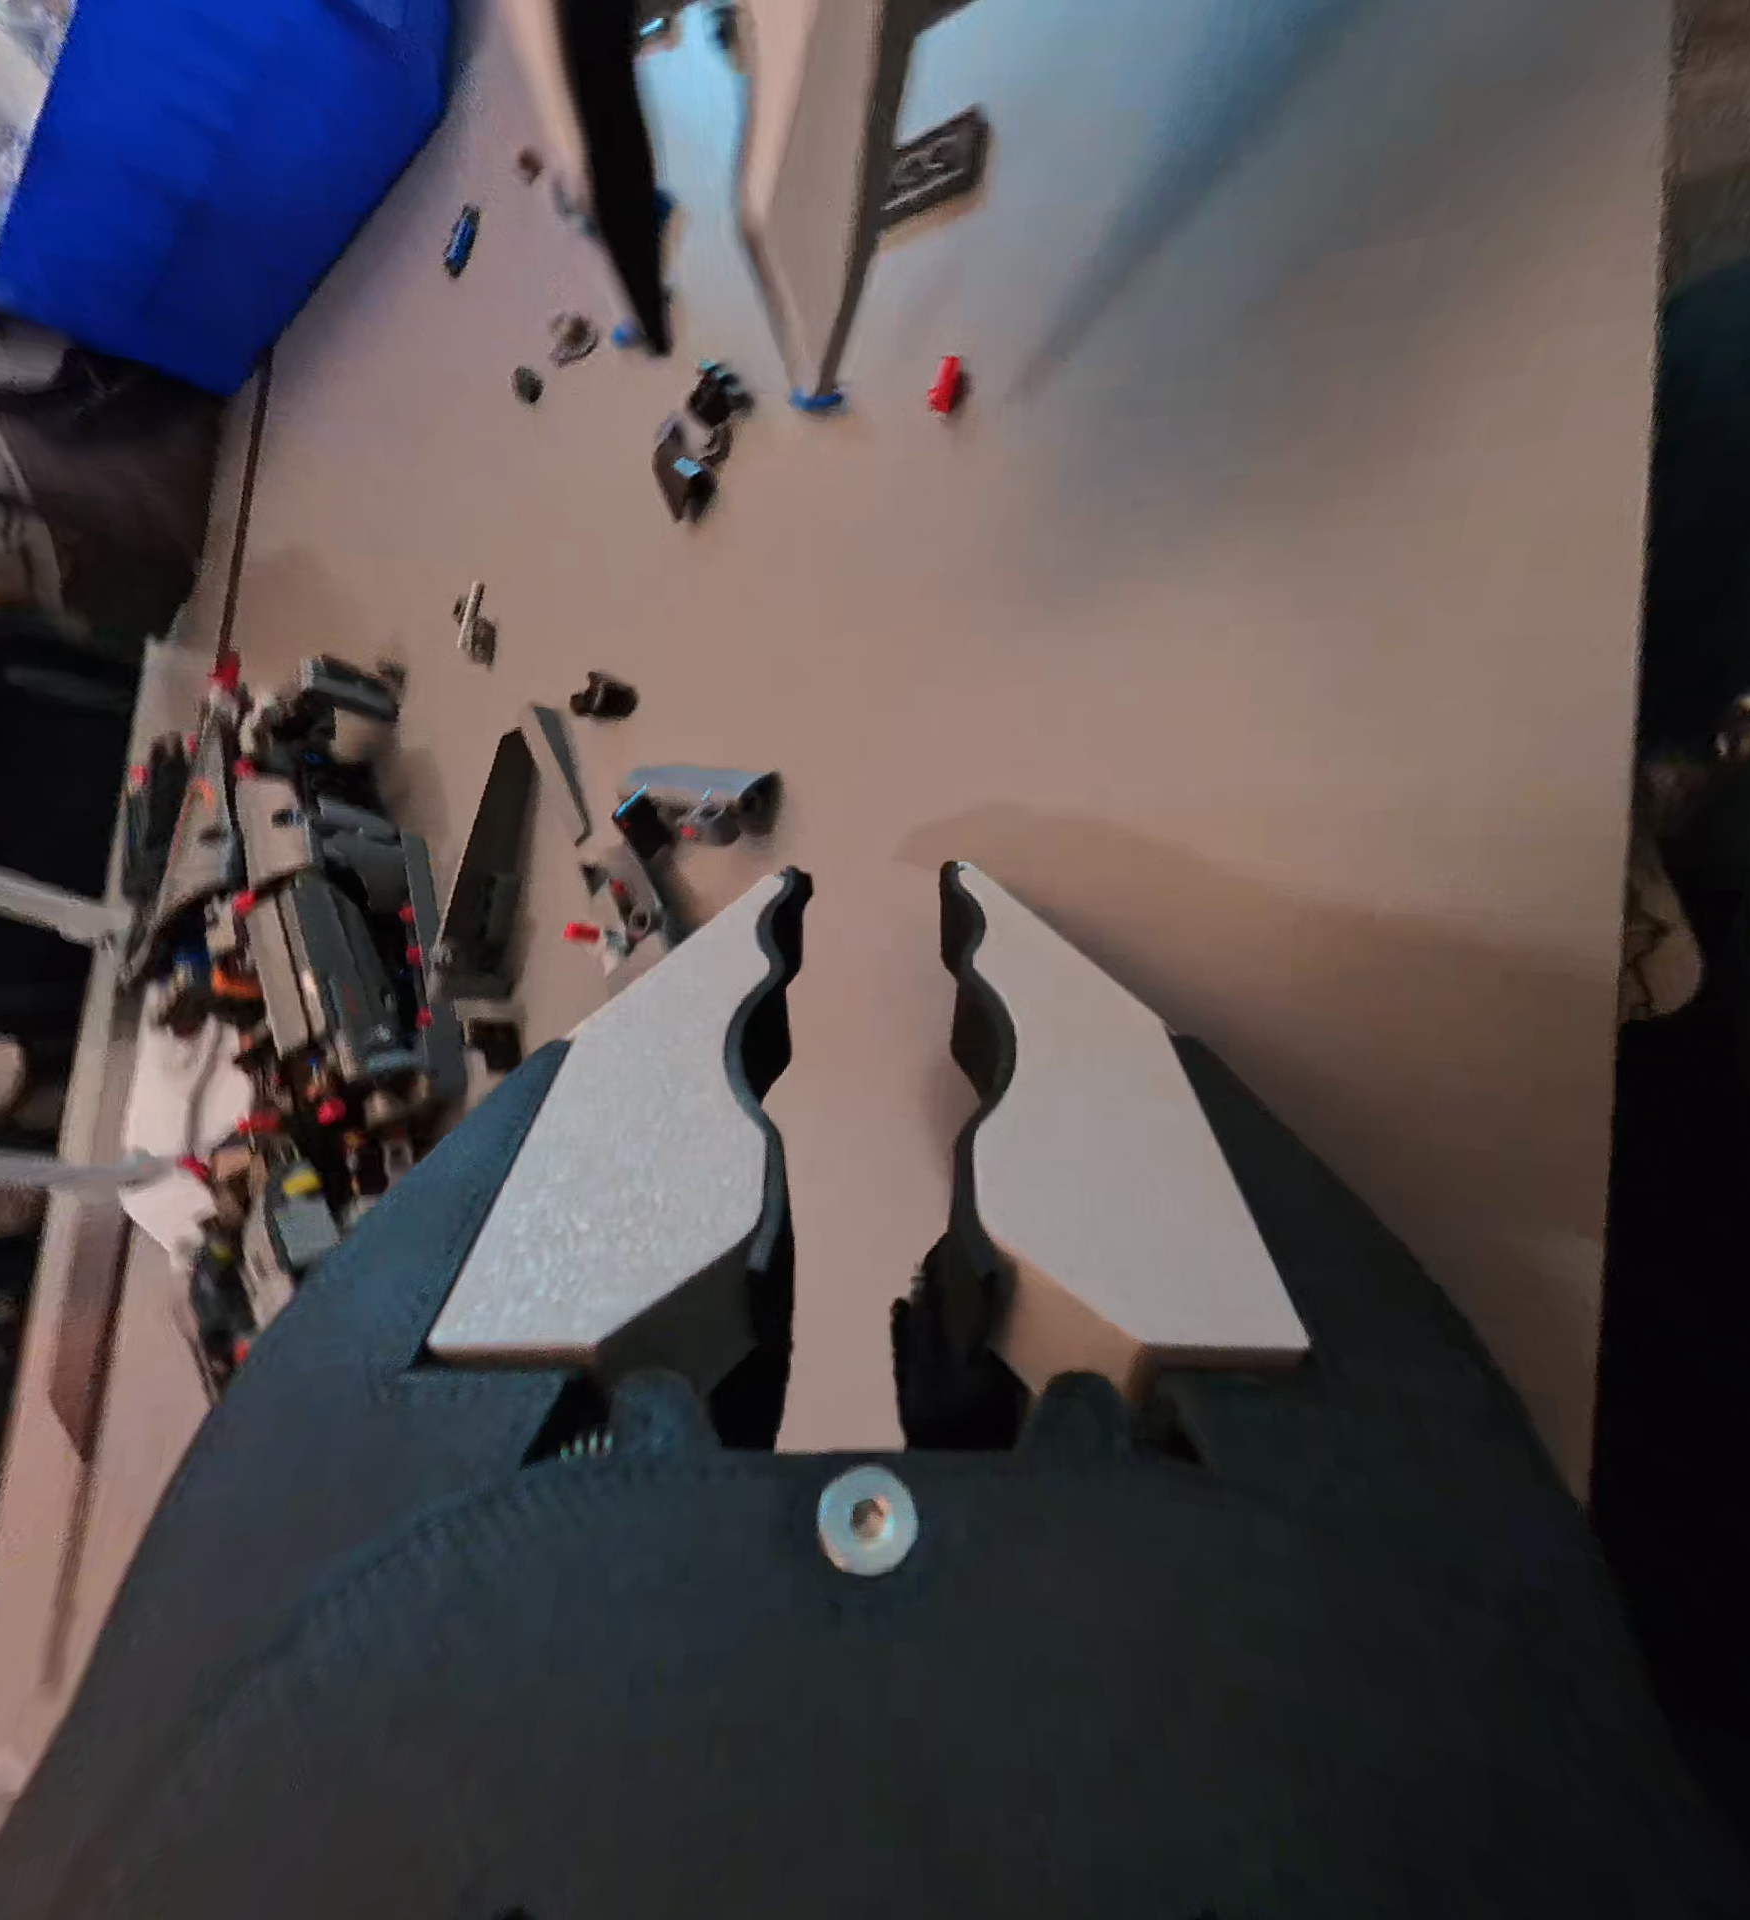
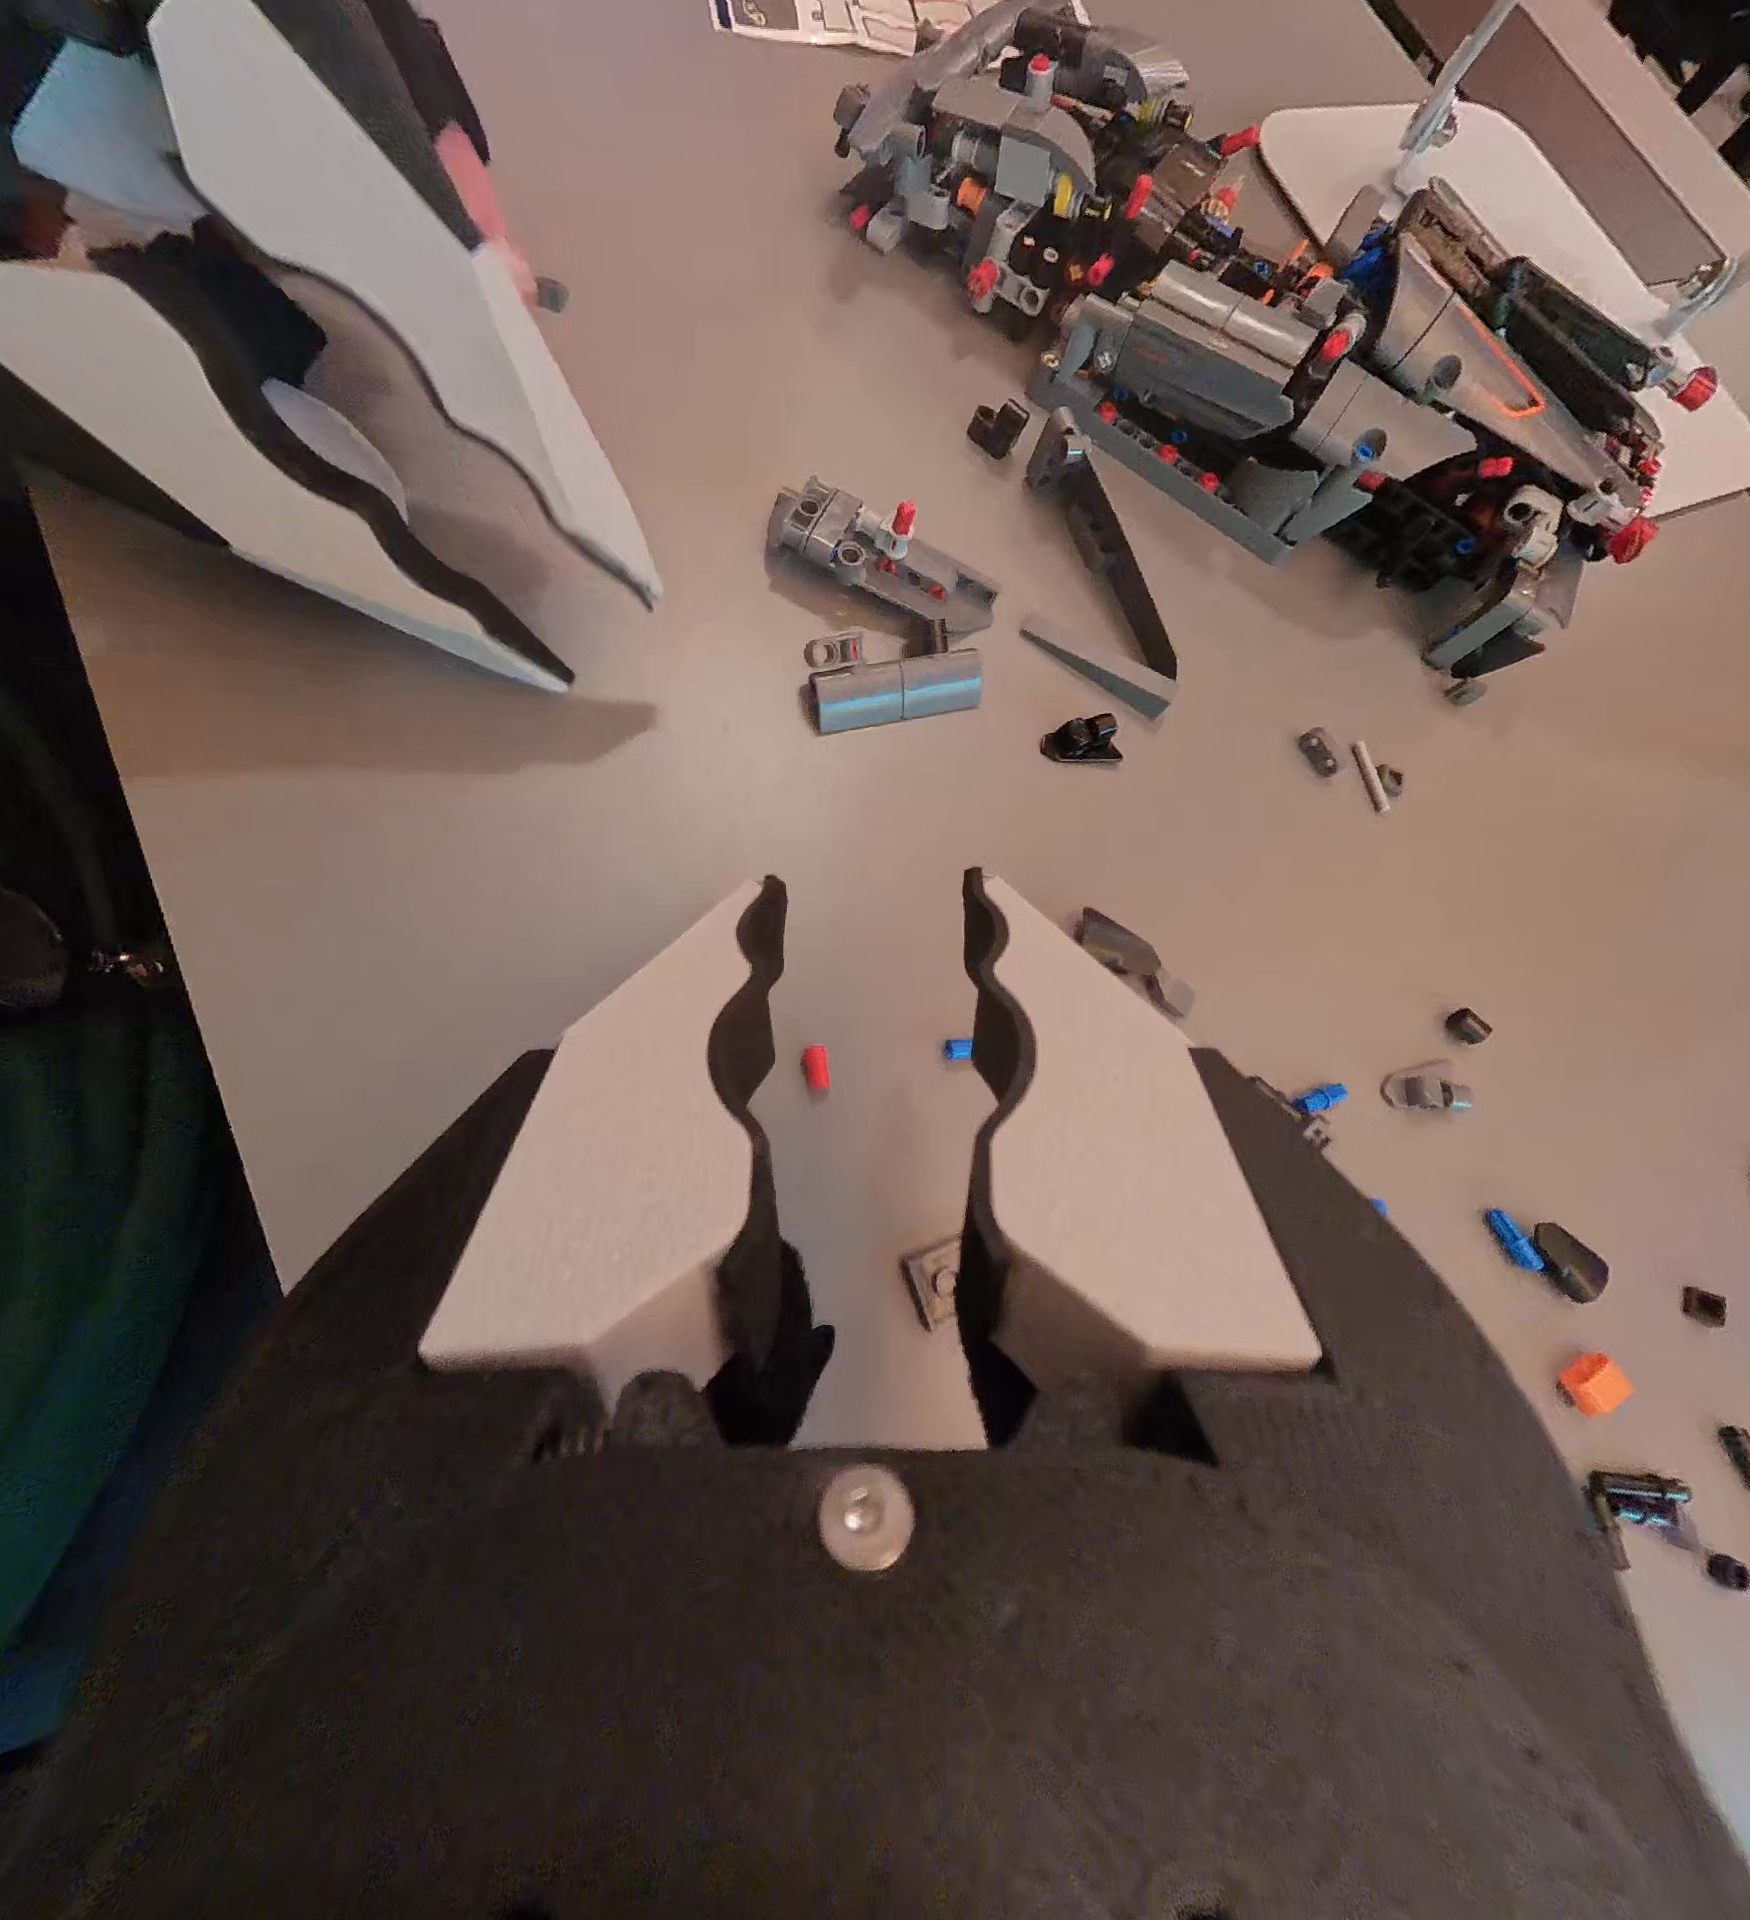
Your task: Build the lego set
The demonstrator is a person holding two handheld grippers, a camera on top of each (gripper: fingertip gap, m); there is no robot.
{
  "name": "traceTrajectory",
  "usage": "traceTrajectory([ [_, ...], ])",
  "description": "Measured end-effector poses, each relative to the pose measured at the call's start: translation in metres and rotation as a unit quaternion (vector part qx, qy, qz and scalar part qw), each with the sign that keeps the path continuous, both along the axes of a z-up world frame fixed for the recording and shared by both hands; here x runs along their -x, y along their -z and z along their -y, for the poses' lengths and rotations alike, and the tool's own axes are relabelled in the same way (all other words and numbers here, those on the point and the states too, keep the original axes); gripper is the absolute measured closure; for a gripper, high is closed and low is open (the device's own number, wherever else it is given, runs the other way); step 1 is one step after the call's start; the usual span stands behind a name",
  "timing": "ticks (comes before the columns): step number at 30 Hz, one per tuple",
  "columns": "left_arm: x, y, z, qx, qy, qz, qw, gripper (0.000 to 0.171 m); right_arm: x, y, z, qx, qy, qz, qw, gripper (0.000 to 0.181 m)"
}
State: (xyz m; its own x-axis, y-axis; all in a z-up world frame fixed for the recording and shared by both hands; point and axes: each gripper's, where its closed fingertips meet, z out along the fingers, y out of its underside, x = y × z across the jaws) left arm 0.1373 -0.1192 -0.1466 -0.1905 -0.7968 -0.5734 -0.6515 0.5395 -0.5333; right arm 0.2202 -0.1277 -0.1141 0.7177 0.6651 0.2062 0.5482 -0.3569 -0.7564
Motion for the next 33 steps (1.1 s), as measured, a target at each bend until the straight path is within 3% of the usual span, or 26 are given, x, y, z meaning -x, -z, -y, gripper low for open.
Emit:
traceTrajectory([
  [8,-0.006,-0.006,-0.022,0.134,-0.123,0.048,0.982,0.152,0.010,-0.001,-0.032,0.046,-0.034,-0.012,0.998,0.148],
  [17,-0.022,0.003,-0.034,0.172,-0.178,0.044,0.968,0.153,0.031,0.022,-0.079,0.158,-0.120,-0.033,0.980,0.155],
  [25,-0.026,0.010,-0.041,0.182,-0.186,0.036,0.965,0.157,0.042,0.039,-0.078,0.208,-0.158,-0.015,0.965,0.162],
  [33,-0.028,0.013,-0.042,0.181,-0.175,0.022,0.967,0.165,0.035,0.043,-0.061,0.251,-0.112,-0.031,0.961,0.166],
])
